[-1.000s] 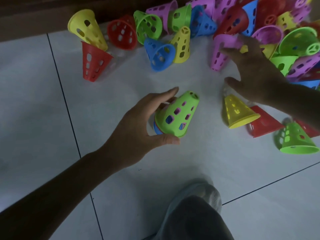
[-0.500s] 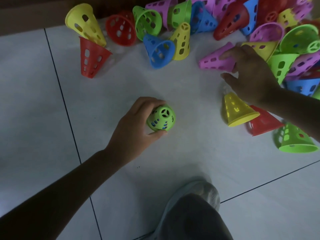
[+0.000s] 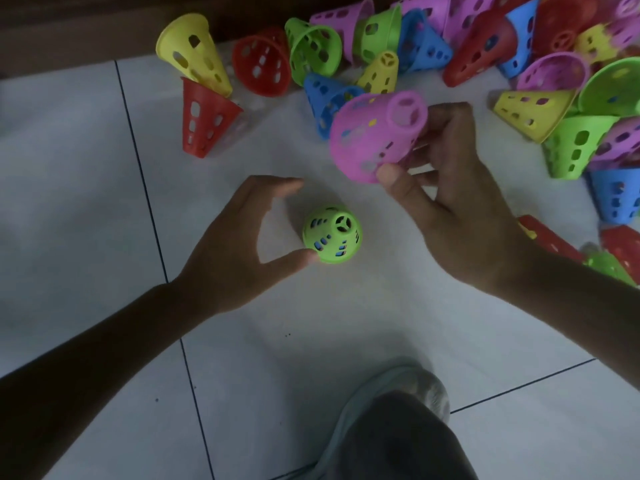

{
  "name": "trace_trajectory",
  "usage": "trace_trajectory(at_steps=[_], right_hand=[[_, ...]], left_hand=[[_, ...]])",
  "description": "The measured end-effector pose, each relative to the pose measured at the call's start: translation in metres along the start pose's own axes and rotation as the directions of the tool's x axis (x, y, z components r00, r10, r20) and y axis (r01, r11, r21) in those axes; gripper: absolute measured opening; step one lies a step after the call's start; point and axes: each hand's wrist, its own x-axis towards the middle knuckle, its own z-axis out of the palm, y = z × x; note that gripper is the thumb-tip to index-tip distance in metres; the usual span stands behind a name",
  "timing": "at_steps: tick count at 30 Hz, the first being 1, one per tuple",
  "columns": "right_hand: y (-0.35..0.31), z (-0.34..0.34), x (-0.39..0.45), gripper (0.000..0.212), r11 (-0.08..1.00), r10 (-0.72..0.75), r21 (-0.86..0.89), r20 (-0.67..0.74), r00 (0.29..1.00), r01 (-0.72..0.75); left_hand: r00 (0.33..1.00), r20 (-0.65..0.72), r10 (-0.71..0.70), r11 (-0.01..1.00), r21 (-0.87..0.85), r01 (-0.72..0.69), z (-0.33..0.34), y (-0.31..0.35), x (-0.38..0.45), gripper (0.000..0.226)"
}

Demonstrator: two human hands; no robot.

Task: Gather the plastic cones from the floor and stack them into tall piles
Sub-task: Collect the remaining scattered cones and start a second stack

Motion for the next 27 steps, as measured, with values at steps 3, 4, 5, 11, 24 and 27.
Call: trace_trajectory(at_steps=[3,4,5,11,24,27], right_hand=[[-0.006,0.01,-0.008,0.037,1.0,0.004,0.003,0.115,0.993,-0.005],[-0.005,0.012,-0.011,0.038,1.0,0.005,-0.024,0.147,0.989,-0.001],[-0.003,0.014,-0.014,0.039,0.997,-0.003,-0.07,0.174,0.985,0.016],[0.012,0.023,-0.03,0.045,0.956,-0.003,-0.285,0.231,0.973,0.07],[0.037,0.041,-0.036,0.06,0.904,0.172,-0.426,0.289,0.942,-0.035],[0.038,0.038,-0.034,0.065,0.902,0.163,-0.432,0.292,0.942,-0.023]], left_hand=[[0.999,-0.037,0.0,0.999,0.033,0.001,-0.011,-0.007,0.001,0.069],[0.999,-0.051,0.002,0.999,0.045,0.0,-0.014,-0.009,0.002,0.068],[0.998,-0.065,0.003,0.998,0.057,0.0,-0.017,-0.011,0.003,0.067],[0.971,-0.236,0.044,0.981,0.195,0.004,-0.032,-0.022,0.014,0.056],[0.842,-0.507,-0.183,0.947,0.139,0.29,-0.024,-0.044,0.04,0.092],[0.82,-0.502,-0.277,0.924,0.096,0.371,-0.024,-0.049,0.046,0.096]])
